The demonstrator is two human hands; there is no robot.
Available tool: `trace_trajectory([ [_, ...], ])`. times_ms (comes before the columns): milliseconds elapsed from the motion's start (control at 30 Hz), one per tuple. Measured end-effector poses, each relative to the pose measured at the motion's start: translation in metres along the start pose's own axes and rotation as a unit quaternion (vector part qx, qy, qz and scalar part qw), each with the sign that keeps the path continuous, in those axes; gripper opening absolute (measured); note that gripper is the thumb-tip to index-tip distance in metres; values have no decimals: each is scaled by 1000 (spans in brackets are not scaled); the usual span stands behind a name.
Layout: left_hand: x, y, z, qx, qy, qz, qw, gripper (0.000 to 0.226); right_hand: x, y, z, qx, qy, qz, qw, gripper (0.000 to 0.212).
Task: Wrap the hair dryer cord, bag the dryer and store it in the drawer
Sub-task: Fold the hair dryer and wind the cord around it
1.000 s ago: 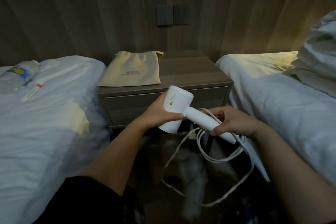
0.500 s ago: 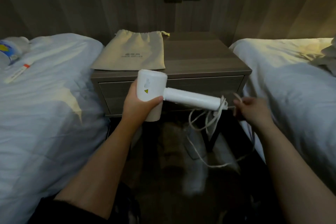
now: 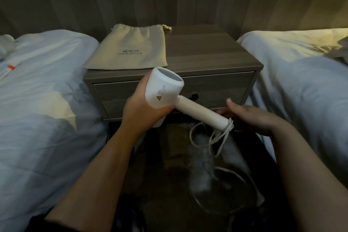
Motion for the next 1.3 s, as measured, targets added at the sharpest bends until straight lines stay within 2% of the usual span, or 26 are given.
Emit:
trace_trajectory([
  [67, 0, 0, 0, 4, 1, 5, 1000, 94, 6, -1, 2, -18, 26, -2, 1000, 46],
  [167, -2, 4, 1, -18, -14, 3, 1000, 92, 6, -2, 7, -38, 25, 36, 998, 59],
  [233, -3, 5, 2, -26, -34, 8, 999, 92, 3, -1, 8, -40, 12, 52, 998, 42],
  [300, -4, 5, 3, -36, -61, 13, 997, 91, -1, -3, 9, -54, 8, 22, 998, 29],
  [533, -6, 9, 2, -89, -118, -20, 989, 85, -2, -3, 10, -117, 3, 25, 993, 54],
  [600, -5, 10, 3, -106, -124, -33, 986, 82, -5, -8, 15, -96, -62, -49, 992, 54],
  [667, -6, 10, 5, -125, -131, -58, 982, 77, -11, -15, 24, -60, -193, -169, 965, 41],
  [700, -8, 11, 7, -133, -129, -75, 980, 73, -12, -17, 26, -53, -246, -175, 952, 35],
  [733, -9, 11, 8, -137, -120, -91, 979, 70, -12, -18, 28, -58, -269, -128, 953, 31],
  [767, -10, 12, 9, -139, -104, -107, 979, 67, -11, -17, 28, -78, -248, -17, 966, 27],
  [800, -10, 11, 9, -141, -88, -123, 978, 65, -10, -12, 26, -96, -184, 118, 971, 27],
  [867, -7, 12, 8, -150, -71, -151, 975, 64, -4, -3, 19, -99, -25, 346, 933, 41],
  [900, -5, 12, 8, -157, -70, -167, 971, 64, -1, 1, 15, -92, 28, 400, 912, 51],
  [1000, 0, 9, 7, -177, -76, -216, 957, 58, 13, 5, 15, -91, 132, 433, 887, 67],
  [1100, -2, 12, 8, -197, -99, -225, 949, 49, 16, 5, 20, -93, 201, 425, 877, 65],
  [1200, -10, 13, 10, -187, -128, -208, 951, 44, 14, 3, 22, -84, 185, 441, 874, 47],
  [1267, -16, 14, 12, -168, -142, -181, 959, 45, 8, 0, 28, -113, 151, 480, 857, 28],
  [1300, -18, 14, 12, -157, -155, -164, 962, 47, 5, -2, 30, -137, 137, 495, 847, 25],
])
Point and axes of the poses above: each hand's wrist, its own z-axis towards the middle knuckle, its own x-axis out of the palm, y = z × x, the point moved 1 cm from there along z, towards the middle knuckle, and after that the axes turned 10 degrees about x, right-handed, at the moved point
